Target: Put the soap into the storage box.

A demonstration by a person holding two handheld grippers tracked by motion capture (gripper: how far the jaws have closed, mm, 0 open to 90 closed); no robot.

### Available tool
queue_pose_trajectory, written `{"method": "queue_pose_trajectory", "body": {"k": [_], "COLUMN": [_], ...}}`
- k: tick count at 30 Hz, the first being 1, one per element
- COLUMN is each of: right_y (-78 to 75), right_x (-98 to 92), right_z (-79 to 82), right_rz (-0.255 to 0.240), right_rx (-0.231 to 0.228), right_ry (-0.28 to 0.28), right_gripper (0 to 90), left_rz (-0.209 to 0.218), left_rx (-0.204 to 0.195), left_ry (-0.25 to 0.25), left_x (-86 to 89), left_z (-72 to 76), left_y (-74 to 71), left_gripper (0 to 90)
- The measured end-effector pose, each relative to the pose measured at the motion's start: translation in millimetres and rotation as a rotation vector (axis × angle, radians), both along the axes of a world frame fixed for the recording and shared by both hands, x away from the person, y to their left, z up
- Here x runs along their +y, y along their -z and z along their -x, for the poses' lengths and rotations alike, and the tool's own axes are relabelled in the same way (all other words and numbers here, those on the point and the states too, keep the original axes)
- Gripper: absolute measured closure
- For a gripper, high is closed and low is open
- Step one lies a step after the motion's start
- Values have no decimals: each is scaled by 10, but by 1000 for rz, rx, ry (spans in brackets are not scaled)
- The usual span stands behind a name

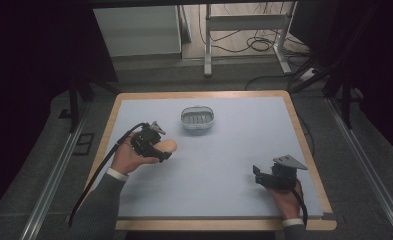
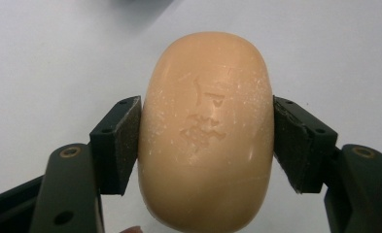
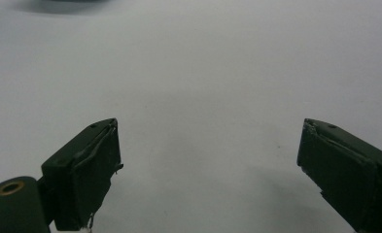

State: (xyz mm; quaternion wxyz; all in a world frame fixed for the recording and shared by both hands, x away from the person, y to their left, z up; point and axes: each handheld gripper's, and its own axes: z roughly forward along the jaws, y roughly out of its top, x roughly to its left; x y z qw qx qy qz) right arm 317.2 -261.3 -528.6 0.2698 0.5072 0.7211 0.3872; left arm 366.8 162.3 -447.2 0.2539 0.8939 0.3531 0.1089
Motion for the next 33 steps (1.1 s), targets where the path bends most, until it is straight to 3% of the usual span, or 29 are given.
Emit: {"method": "queue_pose_trajectory", "body": {"k": [6,13,33], "right_y": [0,0,0], "right_x": [-1,1,1], "right_z": [0,-1,-1], "right_rz": [-1,1,2], "right_rx": [0,2,1], "right_ry": [0,-2,-3], "right_gripper": [87,87,87], "left_rz": [16,-1,2], "left_rx": [-2,-2,-17], "left_ry": [2,-8,5], "left_x": [-29,-19,-149], "left_z": [-48,-114,-367], "left_y": [-20,-18,-124], "left_gripper": [320,320,322]}}
